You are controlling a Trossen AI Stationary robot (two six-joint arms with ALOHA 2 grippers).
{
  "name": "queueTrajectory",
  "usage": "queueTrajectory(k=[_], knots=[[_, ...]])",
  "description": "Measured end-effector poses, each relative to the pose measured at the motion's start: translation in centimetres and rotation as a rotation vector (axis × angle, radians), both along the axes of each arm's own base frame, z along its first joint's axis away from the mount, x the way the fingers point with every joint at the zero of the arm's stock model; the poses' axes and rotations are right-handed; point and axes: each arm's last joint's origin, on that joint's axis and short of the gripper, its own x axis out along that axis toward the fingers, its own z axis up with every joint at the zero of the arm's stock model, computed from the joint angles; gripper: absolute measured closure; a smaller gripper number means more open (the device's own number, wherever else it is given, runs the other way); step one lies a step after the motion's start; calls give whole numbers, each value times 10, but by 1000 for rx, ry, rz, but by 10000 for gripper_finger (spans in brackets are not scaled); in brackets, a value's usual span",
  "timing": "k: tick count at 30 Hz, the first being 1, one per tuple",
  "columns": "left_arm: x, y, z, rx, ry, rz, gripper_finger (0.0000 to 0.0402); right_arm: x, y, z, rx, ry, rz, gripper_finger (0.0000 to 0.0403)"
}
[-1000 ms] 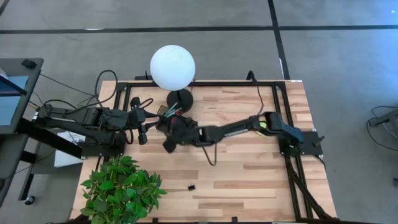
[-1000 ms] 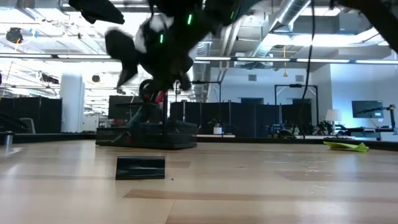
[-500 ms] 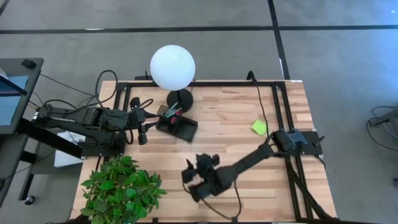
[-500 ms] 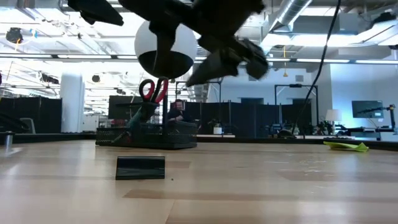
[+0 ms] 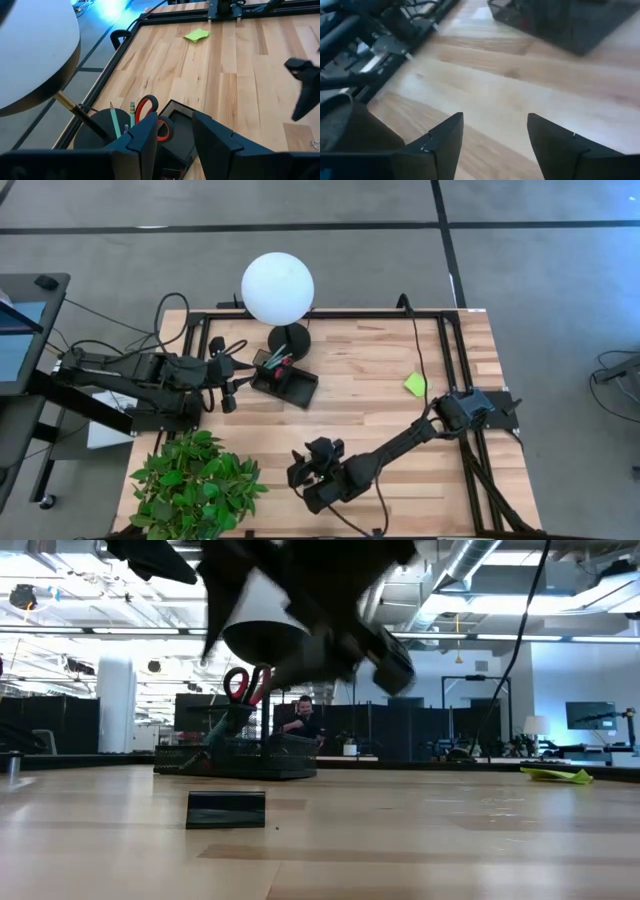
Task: Pick and place office supplies into organizer
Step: Put the black binder clip into the black desk organizer
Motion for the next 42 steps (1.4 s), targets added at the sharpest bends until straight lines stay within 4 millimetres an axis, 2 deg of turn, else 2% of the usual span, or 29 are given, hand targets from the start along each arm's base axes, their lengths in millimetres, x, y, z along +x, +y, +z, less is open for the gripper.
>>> queueTrajectory(k=[4, 7, 15, 20, 25, 31, 35, 40, 42], knots=[[0, 0, 0, -6, 2, 3, 284, -2, 8, -6, 69, -44, -38, 209], [0, 0, -1, -2, 7, 1, 284, -7, 14, -9, 88, -15, -43, 231], [-1, 0, -2, 2, 22, 1, 284, -10, 33, 21, 176, 32, 17, 285], [-1, 0, -2, -1, 20, 3, 284, -11, 34, 19, 266, 89, 47, 316], [-1, 0, -2, -4, 19, 4, 284, -14, 31, 17, 219, 146, 54, 335], [-1, 0, -2, 3, 22, 0, 284, -11, 30, 18, 178, 159, 111, 337], [-1, 0, -2, -4, 19, 4, 284, -7, 30, 18, 237, 194, 174, 337], [-1, 0, -2, 2, 21, 1, 284, 5, 14, 18, 212, 250, 266, 337], [-1, 0, -2, -4, 19, 4, 284, 11, 7, 18, 259, 281, 318, 337]])
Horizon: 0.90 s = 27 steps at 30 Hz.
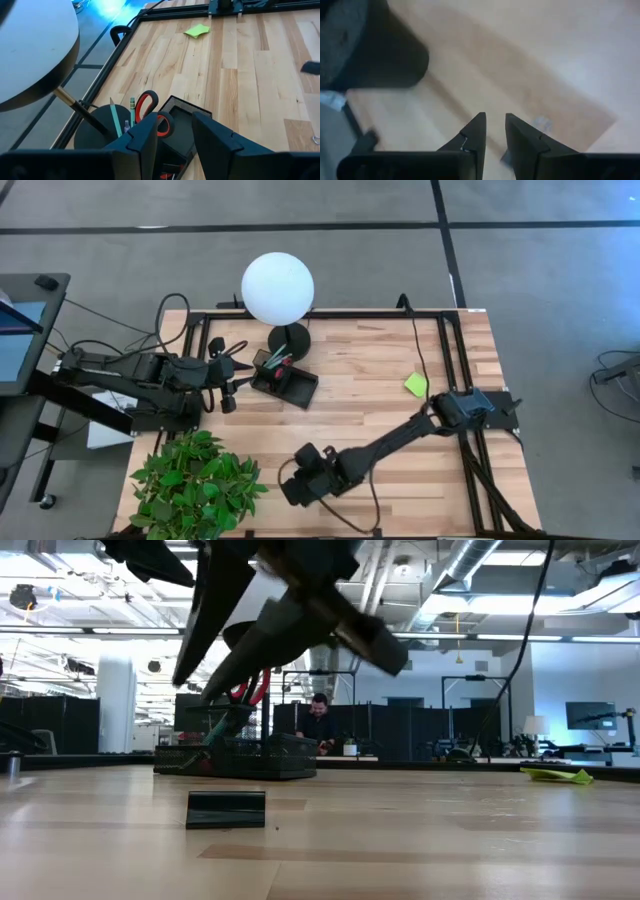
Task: Pick and place office supplies into organizer
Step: Put the black binder clip into the black desk organizer
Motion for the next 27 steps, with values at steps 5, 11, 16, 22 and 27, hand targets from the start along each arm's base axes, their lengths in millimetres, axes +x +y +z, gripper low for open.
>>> queueTrajectory(k=[5, 11, 16, 22, 27], knots=[[0, 0, 0, 8, 2, -4, 284, 13, -14, 1, 235, 69, 122, 337], [0, 0, 0, 22, 8, -12, 284, 22, -18, 5, 378, 57, 250, 337], [0, 0, 0, 25, 9, -14, 284, 13, -4, 2, 436, 99, 241, 337], [0, 0, 1, 7, -7, -2, 284, -8, -3, -16, 322, 247, 64, 337], [0, 0, 1, 4, -7, 0, 284, 2, -8, -12, 327, 168, 103, 337]])
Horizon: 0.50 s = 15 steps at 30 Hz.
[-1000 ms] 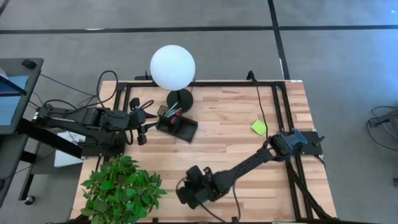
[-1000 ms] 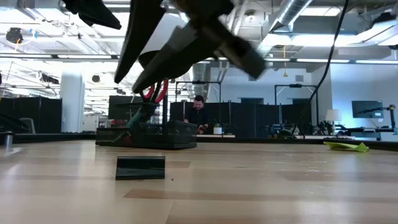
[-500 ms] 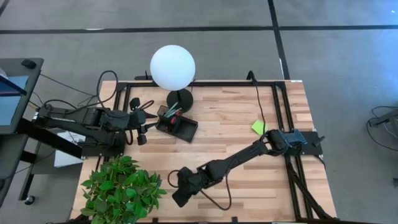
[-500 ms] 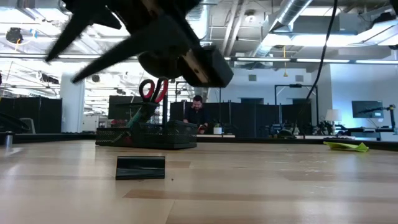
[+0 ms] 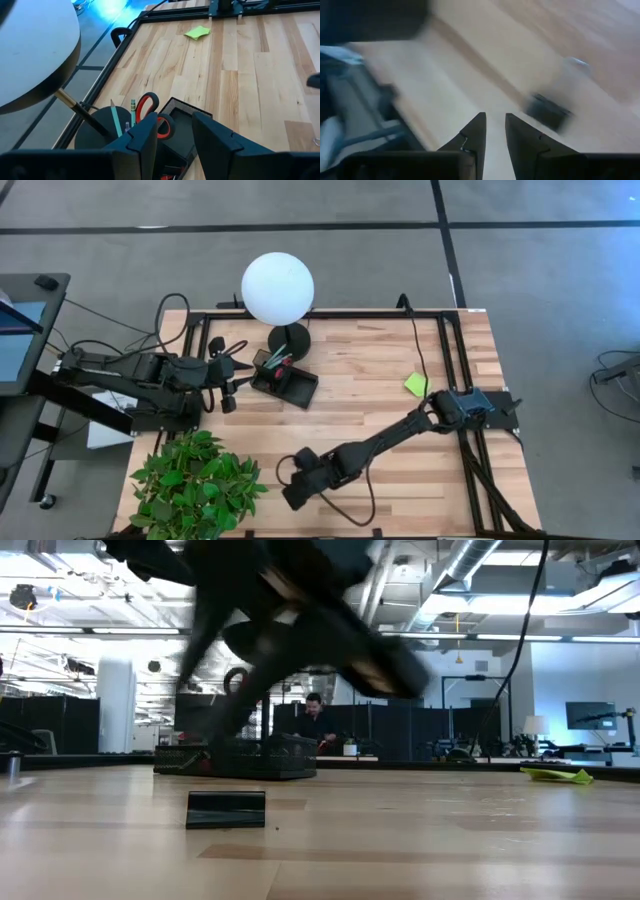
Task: Pick and place office supplies into organizer
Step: Put the black binder clip into the black desk organizer
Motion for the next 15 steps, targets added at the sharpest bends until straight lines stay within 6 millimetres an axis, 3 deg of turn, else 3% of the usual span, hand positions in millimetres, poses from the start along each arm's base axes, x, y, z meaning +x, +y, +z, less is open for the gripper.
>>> queueTrajectory(k=[4, 9, 15], knots=[[0, 0, 0, -1, 0, 0, 284, 11, -4, 5, -2, -108, 47, 337], [0, 0, 0, -1, 0, 1, 284, 9, -7, 3, 6, -59, 63, 337], [0, 0, 0, 0, 2, 2, 284, -1, 19, 6, -36, -126, 204, 357]])
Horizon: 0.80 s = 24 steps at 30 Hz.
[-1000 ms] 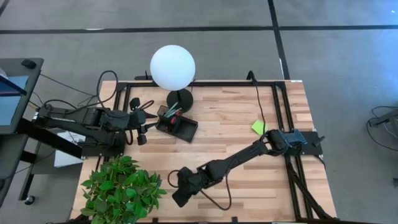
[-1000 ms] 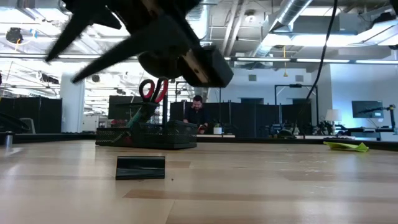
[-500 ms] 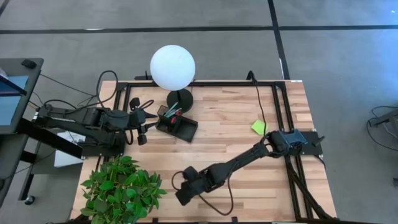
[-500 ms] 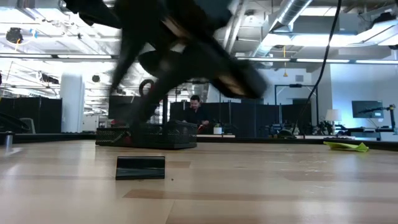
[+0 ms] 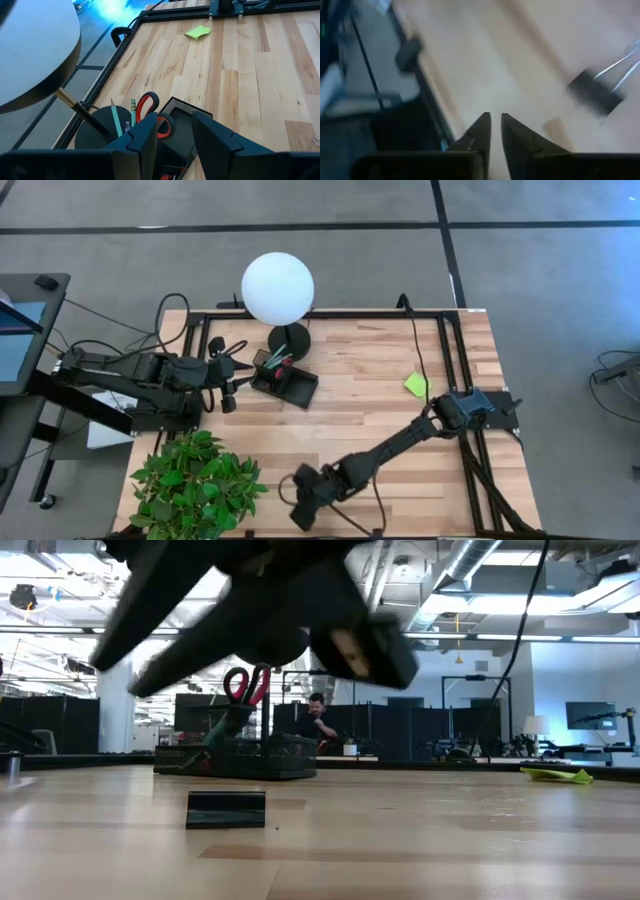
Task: Pick and place office supplies into organizer
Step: Put the black binder clip into the black desk organizer
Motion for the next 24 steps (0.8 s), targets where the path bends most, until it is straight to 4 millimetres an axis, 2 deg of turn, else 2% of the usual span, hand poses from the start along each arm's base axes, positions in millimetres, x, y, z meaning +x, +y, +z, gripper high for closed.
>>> queueTrajectory(k=[2, 5, 6, 9, 13, 16, 24], knots=[[0, 0, 0, 0, 0, 0, 284, -5, 8, -1, -37, -7, 72, 379], [0, 0, 0, 0, -1, 1, 284, -6, 12, -19, -87, 14, 130, 397], [0, 0, 0, 0, 0, 1, 284, -7, 10, -23, -105, 33, 133, 396], [0, 0, 0, 1, 3, 2, 284, 1, 5, -19, -88, -5, 114, 398], [0, 0, -1, 0, 7, 1, 284, 5, -7, -41, -95, 70, 109, 400], [0, 0, -1, -1, 5, 2, 284, 13, -14, -49, -74, 65, 106, 402], [0, 0, -1, -1, 6, 2, 284, 17, -32, -46, -123, 81, 149, 402]])
